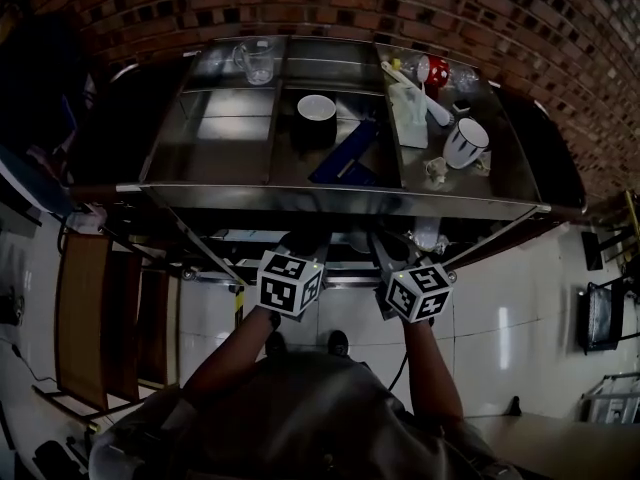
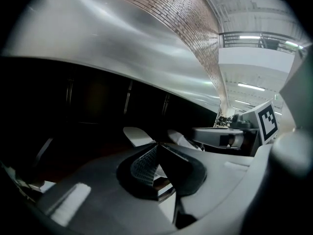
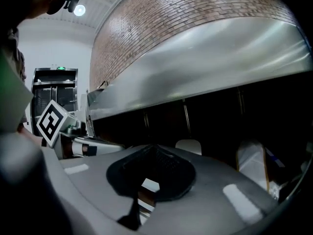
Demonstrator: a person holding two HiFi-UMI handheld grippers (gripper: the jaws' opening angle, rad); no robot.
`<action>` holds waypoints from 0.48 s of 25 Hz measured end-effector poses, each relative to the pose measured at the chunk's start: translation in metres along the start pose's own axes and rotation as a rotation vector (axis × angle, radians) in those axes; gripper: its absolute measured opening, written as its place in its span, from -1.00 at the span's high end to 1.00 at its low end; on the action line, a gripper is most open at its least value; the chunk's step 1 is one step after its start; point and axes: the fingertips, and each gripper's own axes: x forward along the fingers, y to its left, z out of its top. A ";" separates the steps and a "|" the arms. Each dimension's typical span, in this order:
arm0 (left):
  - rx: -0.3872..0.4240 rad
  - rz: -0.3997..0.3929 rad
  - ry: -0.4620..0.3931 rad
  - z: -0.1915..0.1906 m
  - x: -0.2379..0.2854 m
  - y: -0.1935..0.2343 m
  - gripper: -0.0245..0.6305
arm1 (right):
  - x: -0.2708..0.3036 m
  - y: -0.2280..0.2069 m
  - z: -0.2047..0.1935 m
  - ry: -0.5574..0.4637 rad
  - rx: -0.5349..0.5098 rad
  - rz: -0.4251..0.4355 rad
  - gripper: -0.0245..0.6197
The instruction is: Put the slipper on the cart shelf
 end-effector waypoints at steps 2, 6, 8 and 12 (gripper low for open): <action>0.002 -0.006 -0.001 0.001 0.001 -0.002 0.90 | -0.001 0.002 0.005 -0.008 -0.005 0.007 0.92; 0.004 -0.012 0.001 0.000 0.002 -0.003 0.90 | 0.000 0.006 0.005 -0.003 -0.012 0.015 0.92; 0.003 -0.012 0.001 0.000 0.002 -0.002 0.90 | 0.001 0.007 0.004 0.000 -0.015 0.018 0.92; 0.003 -0.011 -0.001 -0.001 0.001 -0.002 0.90 | 0.001 0.007 0.005 -0.003 -0.015 0.021 0.92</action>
